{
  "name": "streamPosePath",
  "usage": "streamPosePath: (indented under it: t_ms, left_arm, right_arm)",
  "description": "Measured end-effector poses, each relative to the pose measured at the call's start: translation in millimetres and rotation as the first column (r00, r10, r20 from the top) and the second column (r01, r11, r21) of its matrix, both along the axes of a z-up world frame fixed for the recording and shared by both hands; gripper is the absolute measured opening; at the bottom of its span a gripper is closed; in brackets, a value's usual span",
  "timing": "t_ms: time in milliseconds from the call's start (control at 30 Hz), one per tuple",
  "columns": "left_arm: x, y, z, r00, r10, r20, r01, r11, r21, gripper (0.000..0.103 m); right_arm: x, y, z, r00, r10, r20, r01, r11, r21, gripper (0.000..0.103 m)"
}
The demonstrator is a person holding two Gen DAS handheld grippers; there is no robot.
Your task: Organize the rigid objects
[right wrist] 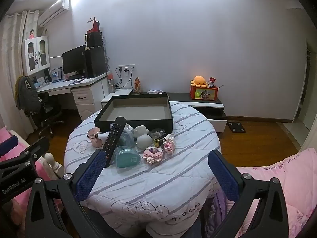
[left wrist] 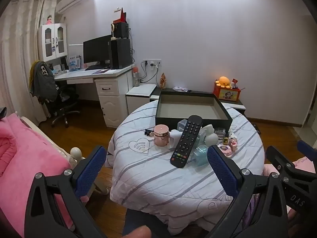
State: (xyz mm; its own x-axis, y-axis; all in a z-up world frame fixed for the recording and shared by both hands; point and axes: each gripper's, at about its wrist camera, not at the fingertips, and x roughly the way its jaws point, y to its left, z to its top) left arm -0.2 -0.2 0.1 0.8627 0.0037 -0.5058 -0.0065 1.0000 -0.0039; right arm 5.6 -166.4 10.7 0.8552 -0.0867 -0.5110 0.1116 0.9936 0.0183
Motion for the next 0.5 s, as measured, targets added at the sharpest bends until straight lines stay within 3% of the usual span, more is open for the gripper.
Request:
streamPosePath:
  t_ms: [500]
  left_arm:
    - [-4, 19, 0, 0.999, 0.037, -0.012, -0.038, 0.998, -0.052, 0.103]
  right_arm:
    - [-1, 4, 0, 1.000, 0.003, -0.009, -0.003, 1.000, -0.008, 0.103]
